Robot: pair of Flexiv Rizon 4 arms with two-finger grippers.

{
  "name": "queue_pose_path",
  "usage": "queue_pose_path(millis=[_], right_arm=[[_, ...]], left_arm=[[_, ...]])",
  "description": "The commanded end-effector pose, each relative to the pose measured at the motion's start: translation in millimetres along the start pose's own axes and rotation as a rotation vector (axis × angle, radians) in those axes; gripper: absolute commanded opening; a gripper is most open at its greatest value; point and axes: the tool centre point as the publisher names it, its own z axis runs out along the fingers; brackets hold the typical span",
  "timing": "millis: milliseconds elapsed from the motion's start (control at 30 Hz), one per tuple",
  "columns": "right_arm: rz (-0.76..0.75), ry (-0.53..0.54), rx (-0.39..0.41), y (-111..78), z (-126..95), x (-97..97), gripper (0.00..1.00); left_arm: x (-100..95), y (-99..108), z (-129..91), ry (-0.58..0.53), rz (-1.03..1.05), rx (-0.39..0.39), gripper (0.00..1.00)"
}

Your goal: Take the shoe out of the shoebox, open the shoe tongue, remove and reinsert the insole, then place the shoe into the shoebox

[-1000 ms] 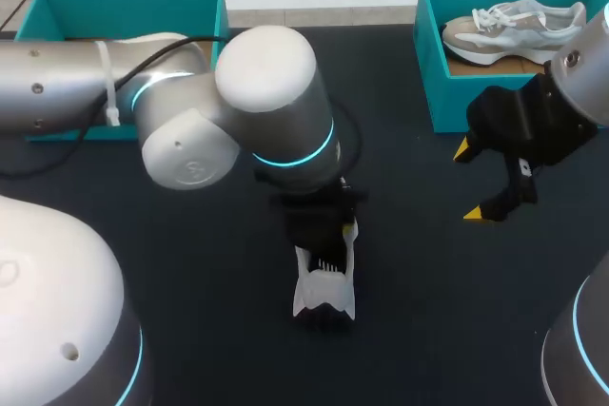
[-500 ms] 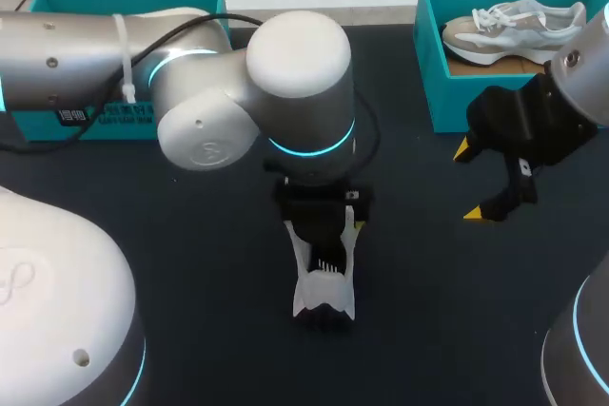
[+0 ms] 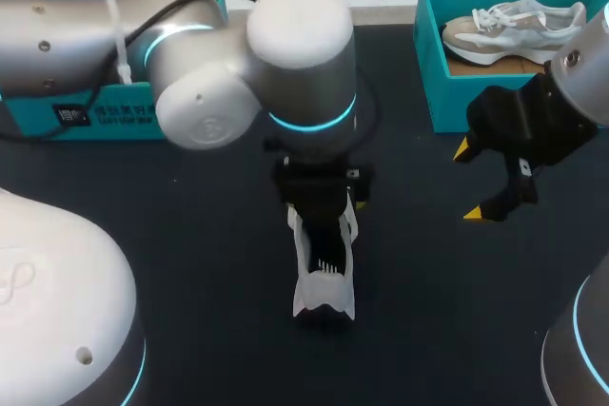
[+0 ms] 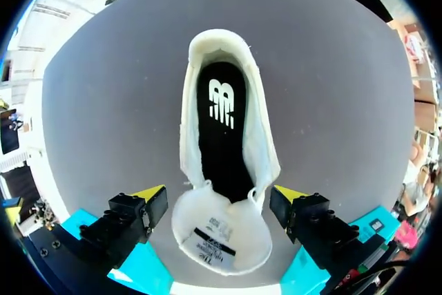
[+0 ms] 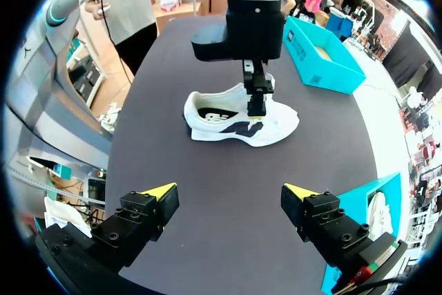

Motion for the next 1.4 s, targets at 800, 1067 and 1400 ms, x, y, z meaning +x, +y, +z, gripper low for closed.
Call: queue_pose_path(millis=[800, 1067, 1400], right_arm=[[0.000, 0.001, 0.002, 0.4, 1, -0.7, 1.00], [0.000, 0.001, 0.002, 0.4, 1, -0.7, 1.00], [0.000, 0.001, 0.002, 0.4, 1, -0.7, 1.00]], left_arm=[[7.7, 36, -10, 0.009, 0.068, 0.068, 0.36], [14.6, 26, -10, -0.010, 0.066, 0.086, 0.29], [23.9, 0, -15, -0.041, 0.076, 0.113, 0.46]])
